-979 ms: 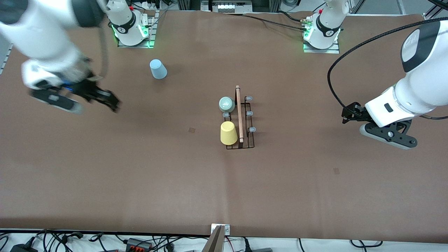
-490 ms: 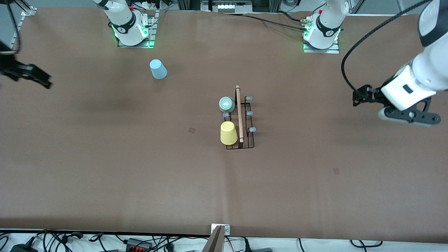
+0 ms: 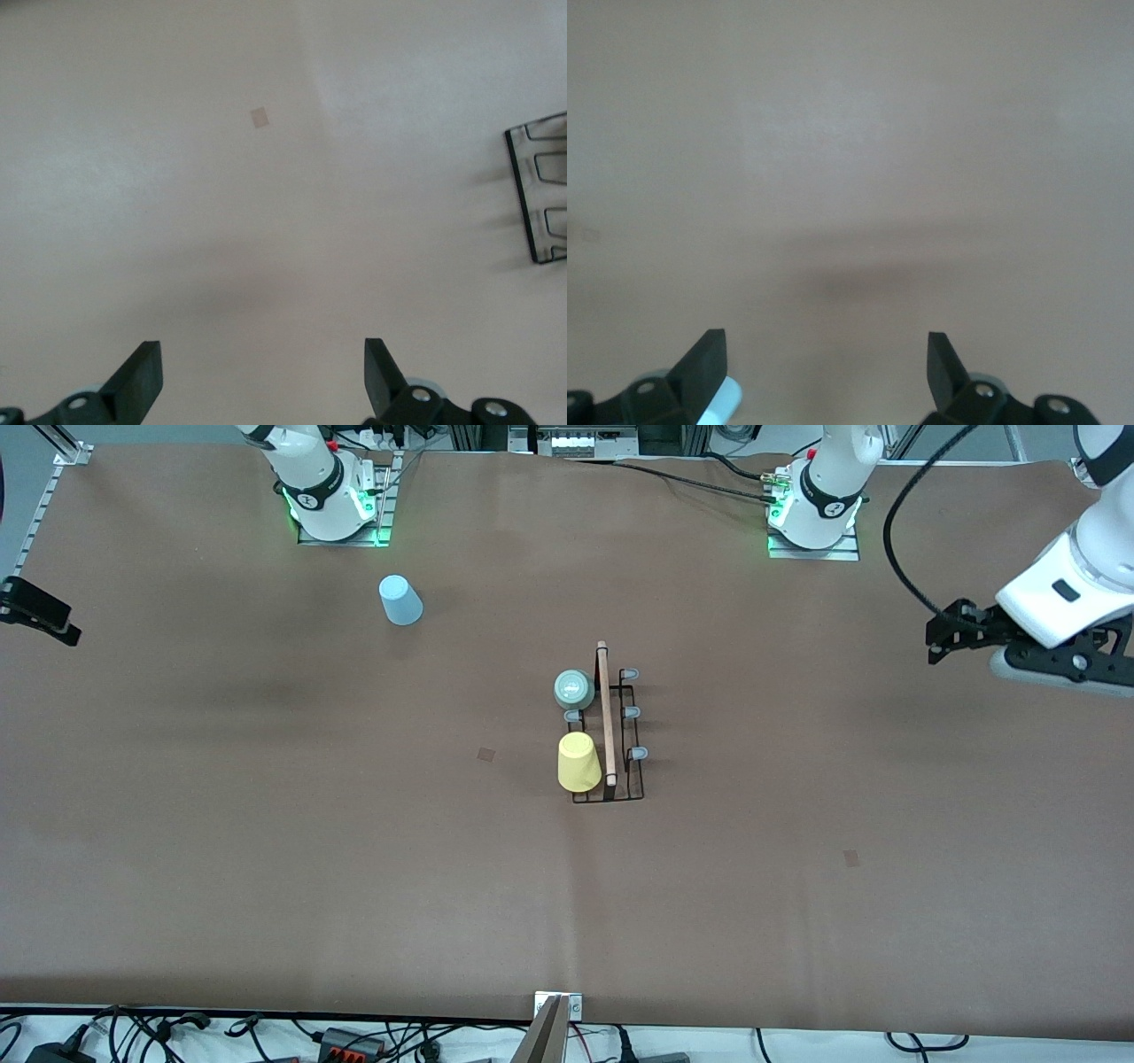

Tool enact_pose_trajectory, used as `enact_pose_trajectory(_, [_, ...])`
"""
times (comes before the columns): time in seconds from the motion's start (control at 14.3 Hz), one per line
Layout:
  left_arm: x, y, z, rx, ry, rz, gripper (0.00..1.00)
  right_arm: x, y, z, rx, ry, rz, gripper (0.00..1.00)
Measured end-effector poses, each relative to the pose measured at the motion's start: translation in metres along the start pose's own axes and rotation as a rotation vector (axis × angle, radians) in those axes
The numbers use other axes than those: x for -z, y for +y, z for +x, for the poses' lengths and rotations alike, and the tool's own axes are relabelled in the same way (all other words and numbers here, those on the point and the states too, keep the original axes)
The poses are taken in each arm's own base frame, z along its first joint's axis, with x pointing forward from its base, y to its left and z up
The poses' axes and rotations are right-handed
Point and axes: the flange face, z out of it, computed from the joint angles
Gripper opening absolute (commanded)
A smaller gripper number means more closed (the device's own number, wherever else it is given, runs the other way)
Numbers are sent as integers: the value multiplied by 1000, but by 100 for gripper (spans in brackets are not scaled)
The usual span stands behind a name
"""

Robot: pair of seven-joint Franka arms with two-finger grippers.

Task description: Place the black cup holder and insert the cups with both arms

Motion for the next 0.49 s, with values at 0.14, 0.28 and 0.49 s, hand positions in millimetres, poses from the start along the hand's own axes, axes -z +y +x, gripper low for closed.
enact_pose_trajectory(0.14, [3, 7, -6, -1, 5, 0, 100, -8, -6, 5, -26, -8, 12, 100])
enact_pose_trajectory(0.28, [2, 17, -5, 20, 3, 0, 100, -12, -8, 9, -26, -4, 12, 100])
enact_pose_trajectory(0.49, [1, 18, -4, 38, 0, 0, 100, -11, -15, 8, -14, -4, 12, 100])
